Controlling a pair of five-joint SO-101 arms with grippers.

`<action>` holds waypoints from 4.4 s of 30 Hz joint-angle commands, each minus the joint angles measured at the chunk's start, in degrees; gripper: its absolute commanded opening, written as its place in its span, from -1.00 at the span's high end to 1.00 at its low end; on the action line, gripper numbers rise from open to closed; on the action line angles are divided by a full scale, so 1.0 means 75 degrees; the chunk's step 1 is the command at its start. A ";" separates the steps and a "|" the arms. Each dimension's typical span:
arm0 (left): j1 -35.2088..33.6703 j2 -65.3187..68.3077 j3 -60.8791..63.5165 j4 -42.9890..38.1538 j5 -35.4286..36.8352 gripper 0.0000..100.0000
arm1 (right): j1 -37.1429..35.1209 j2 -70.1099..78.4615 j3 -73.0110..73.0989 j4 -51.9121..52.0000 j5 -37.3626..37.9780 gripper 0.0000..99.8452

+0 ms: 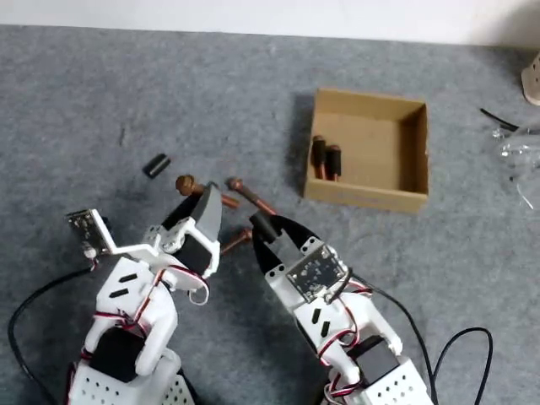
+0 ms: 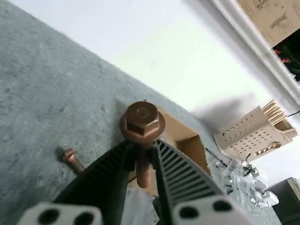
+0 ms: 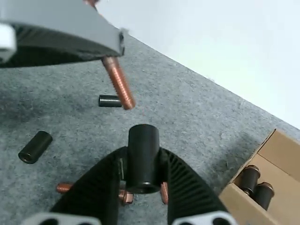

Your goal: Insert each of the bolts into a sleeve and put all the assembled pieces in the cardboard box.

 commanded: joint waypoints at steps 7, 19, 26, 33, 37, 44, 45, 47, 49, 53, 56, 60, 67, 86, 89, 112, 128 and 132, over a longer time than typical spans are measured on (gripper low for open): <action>-0.0486 0.2936 -0.1741 0.0574 -0.0586 0.99 | 0.0615 -0.0123 0.0791 -0.0674 0.0059 0.99; -0.3206 0.8012 -0.2983 -0.0903 -0.1875 0.99 | 0.0897 -0.0123 0.0791 -0.0756 0.0047 0.99; -0.5023 1.0872 -0.4624 -0.1242 -0.1512 0.99 | 0.0908 -0.0123 0.0791 -0.0615 0.0047 0.99; -0.6195 1.3099 -0.5949 -0.1242 -0.1231 0.99 | 0.0908 -0.0111 0.0791 -0.0580 0.0047 0.99; -0.6675 1.4564 -0.6769 -0.1254 -0.1114 0.99 | 0.0897 -0.0111 0.0791 -0.0580 0.0047 0.99; -0.7179 1.7143 -0.8422 -0.1196 -0.0422 0.99 | 0.0897 -0.0111 0.0791 -0.0580 0.0047 0.99; -0.7215 1.7295 -0.8551 -0.1196 -0.0422 0.99 | 0.0897 -0.0111 0.0791 -0.0580 0.0047 0.99; -0.7262 1.7377 -0.8633 -0.1149 -0.0422 0.99 | 0.0897 -0.0111 0.0791 -0.0580 0.0047 0.99; -0.7238 1.7237 -0.8645 -0.0903 -0.0422 0.99 | 0.0897 -0.0111 0.0791 -0.0580 0.0047 0.99; -0.6980 1.6358 -0.8598 -0.0223 -0.0434 0.99 | 0.0897 -0.0111 0.0791 -0.0580 0.0047 0.99; -0.6464 1.5314 -0.8598 0.0481 -0.0445 0.99 | 0.0897 -0.0111 0.0791 -0.0580 0.0047 0.99; -0.5421 1.3497 -0.8527 0.1465 -0.0469 0.99 | 0.0897 -0.0111 0.0791 -0.0568 0.0047 0.99; -0.2854 1.0462 -0.6793 0.1325 -0.1266 0.99 | 0.0897 -0.0111 0.0791 -0.0568 0.0047 0.99; 0.0358 0.4905 -0.3218 -0.0973 -0.1301 0.99 | 0.0557 -0.0111 0.0791 -0.0299 0.0105 0.99; 0.0674 0.4894 -0.2725 -0.1723 -0.1301 0.99 | 0.0451 -0.0111 0.0791 -0.0264 0.0223 0.99; 0.1002 0.4929 -0.1623 -0.3212 -0.0692 0.99 | 0.0428 -0.0111 0.0791 -0.0252 0.0422 0.99; 0.1284 0.4941 -0.1248 -0.4396 -0.0680 0.99 | 0.0252 -0.0111 0.0791 -0.0123 0.0457 0.99; 0.1412 0.4941 -0.1061 -0.4407 -0.0680 0.99 | 0.0275 -0.0111 0.0791 -0.0135 0.0422 0.99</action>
